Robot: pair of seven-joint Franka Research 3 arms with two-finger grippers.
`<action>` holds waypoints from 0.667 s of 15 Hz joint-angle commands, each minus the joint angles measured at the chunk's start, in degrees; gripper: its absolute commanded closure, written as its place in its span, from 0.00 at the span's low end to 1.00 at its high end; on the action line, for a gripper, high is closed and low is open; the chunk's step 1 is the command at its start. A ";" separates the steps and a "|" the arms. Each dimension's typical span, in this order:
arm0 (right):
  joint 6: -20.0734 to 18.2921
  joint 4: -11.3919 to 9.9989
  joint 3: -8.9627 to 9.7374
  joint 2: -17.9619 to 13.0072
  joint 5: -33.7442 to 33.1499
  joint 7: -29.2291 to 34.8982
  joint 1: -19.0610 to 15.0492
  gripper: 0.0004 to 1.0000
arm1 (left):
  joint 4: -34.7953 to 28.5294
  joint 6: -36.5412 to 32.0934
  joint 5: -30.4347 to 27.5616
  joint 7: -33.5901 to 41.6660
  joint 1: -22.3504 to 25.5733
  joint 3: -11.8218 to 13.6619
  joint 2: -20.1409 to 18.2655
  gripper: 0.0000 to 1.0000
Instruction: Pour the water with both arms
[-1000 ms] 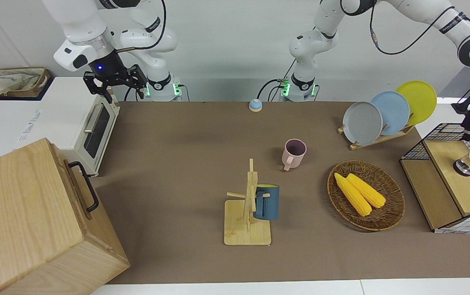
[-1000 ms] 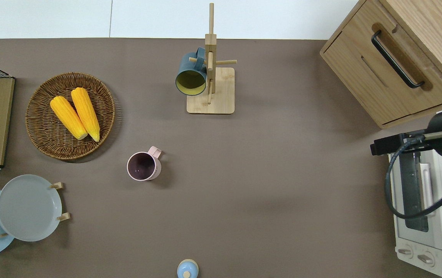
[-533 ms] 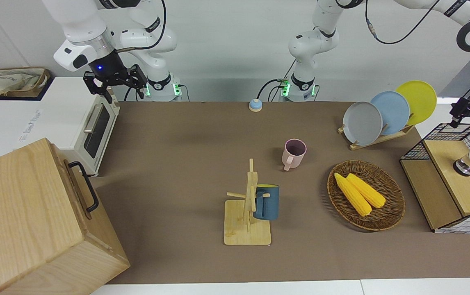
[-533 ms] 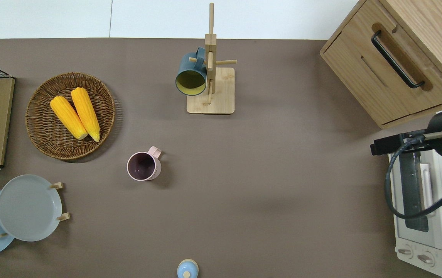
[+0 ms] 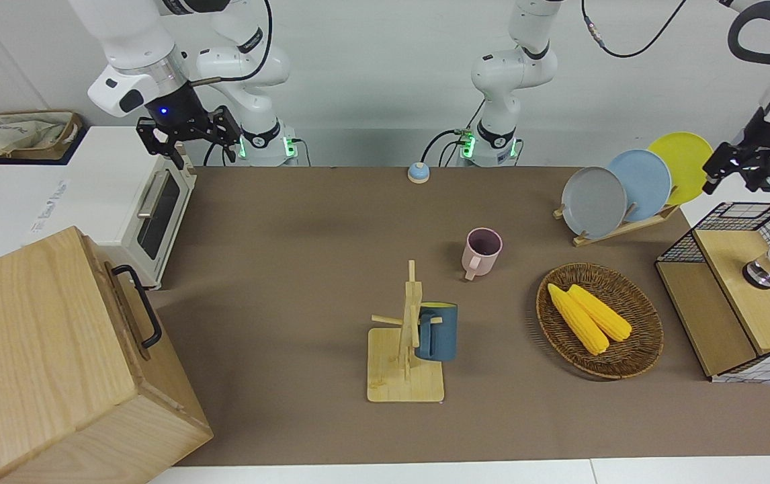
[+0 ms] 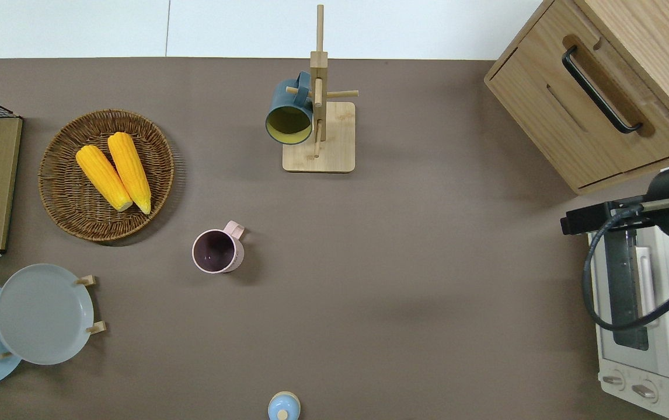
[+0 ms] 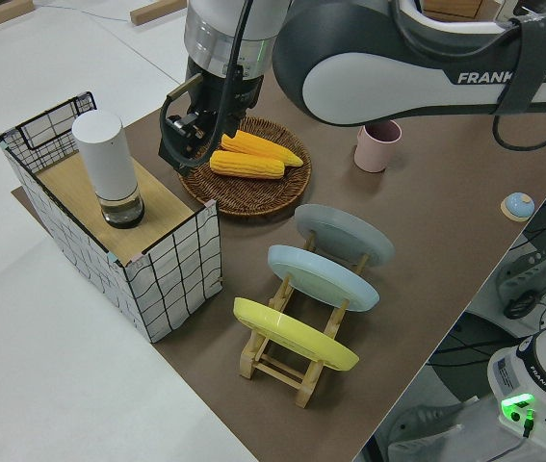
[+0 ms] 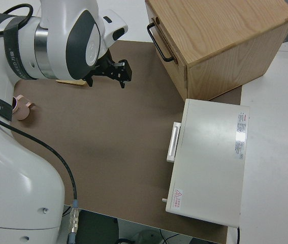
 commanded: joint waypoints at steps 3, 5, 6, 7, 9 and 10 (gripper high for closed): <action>0.32 -0.61 -0.18 -0.78 0.98 -1.14 -0.11 0.01 | -0.18 -5.63 4.03 -5.81 -9.67 0.97 -3.51 0.00; 0.32 -0.61 -0.18 -0.78 0.98 -1.14 -0.11 0.01 | -0.45 -6.16 4.74 -9.87 -12.40 0.97 -3.69 0.00; 0.32 -0.61 -0.18 -0.78 0.98 -1.14 -0.11 0.01 | -0.53 -6.52 4.74 -10.49 -13.89 1.06 -3.69 0.00; 0.32 -0.61 -0.18 -0.78 0.98 -1.14 -0.11 0.01 | -0.53 -7.30 5.26 -10.76 -15.30 1.06 -3.86 0.00; 0.32 -0.61 -0.18 -0.78 0.98 -1.14 -0.11 0.01 | -0.71 -8.45 7.10 -11.98 -18.46 0.97 -4.21 0.00; 0.32 -0.61 -0.18 -0.78 0.98 -1.14 -0.11 0.01 | -0.71 -8.89 7.02 -13.29 -19.69 0.88 -4.39 0.00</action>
